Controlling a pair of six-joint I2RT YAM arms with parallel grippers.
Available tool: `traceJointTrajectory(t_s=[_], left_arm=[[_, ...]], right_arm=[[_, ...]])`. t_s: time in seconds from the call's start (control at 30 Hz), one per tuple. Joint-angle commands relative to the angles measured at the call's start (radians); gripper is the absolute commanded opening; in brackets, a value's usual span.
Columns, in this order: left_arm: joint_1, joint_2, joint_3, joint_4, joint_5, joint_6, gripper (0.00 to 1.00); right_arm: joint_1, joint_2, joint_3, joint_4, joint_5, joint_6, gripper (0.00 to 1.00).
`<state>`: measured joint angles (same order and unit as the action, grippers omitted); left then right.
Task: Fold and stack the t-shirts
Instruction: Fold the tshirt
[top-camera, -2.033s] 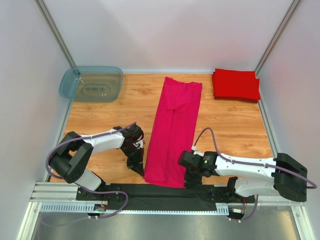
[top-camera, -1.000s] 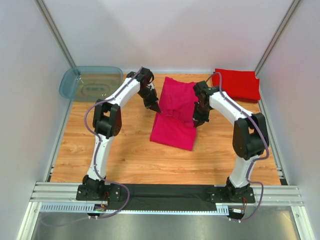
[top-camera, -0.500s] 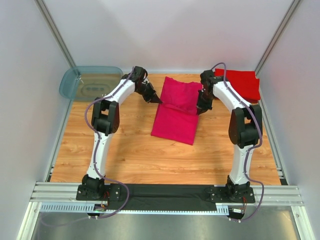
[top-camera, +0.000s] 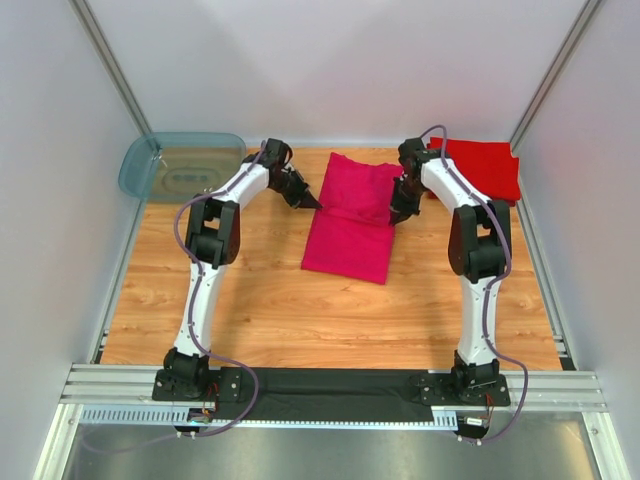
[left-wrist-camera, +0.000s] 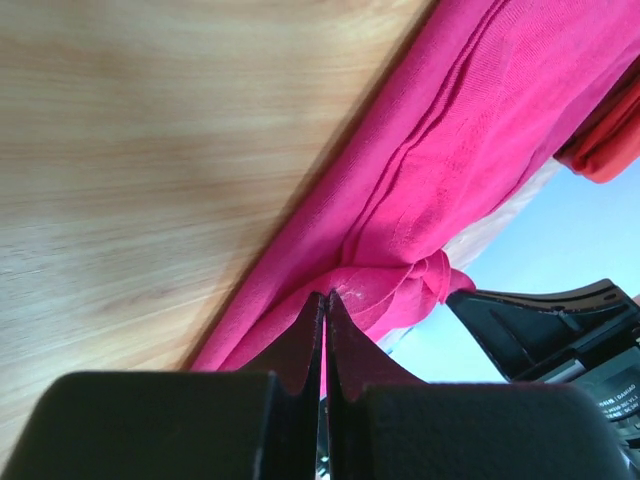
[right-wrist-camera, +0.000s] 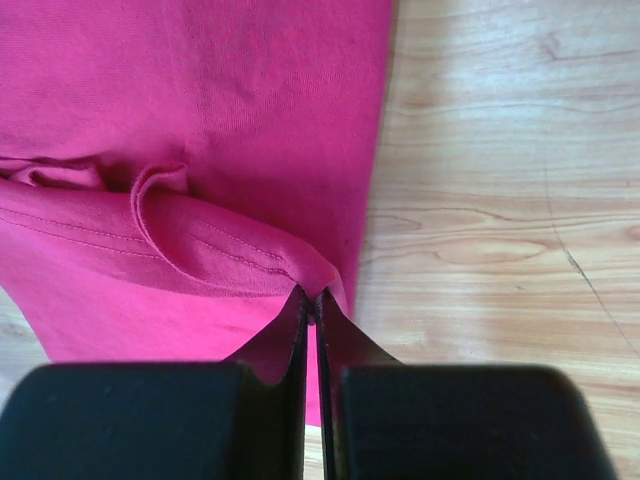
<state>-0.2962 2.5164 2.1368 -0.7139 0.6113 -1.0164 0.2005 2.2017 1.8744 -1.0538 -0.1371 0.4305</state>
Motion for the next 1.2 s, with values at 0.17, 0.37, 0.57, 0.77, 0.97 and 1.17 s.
traceJointTrajectory(t_s=[0.17, 0.37, 0.57, 0.77, 0.97, 1.17], left_arm=[[0.017, -0.019, 0.046, 0.040, -0.005, -0.042, 0.00], [0.022, -0.060, 0.069, 0.111, 0.012, 0.002, 0.26], [0.019, -0.157, 0.034, 0.010, -0.096, 0.124, 0.28], [-0.010, -0.168, -0.063, 0.045, -0.053, 0.150, 0.22], [-0.050, -0.100, -0.032, 0.080, -0.016, 0.115, 0.18], [-0.060, -0.051, -0.031, 0.146, -0.015, 0.041, 0.17]], right_arm=[[-0.013, 0.026, 0.084, 0.003, -0.021, 0.008, 0.00], [-0.018, 0.020, 0.120, -0.001, -0.027, 0.007, 0.21], [-0.013, -0.040, 0.054, -0.002, -0.015, 0.027, 0.25], [0.016, -0.051, -0.026, 0.043, -0.016, 0.033, 0.16], [0.014, 0.019, 0.043, 0.068, -0.007, 0.036, 0.16], [-0.001, 0.098, 0.137, 0.052, 0.014, 0.037, 0.17]])
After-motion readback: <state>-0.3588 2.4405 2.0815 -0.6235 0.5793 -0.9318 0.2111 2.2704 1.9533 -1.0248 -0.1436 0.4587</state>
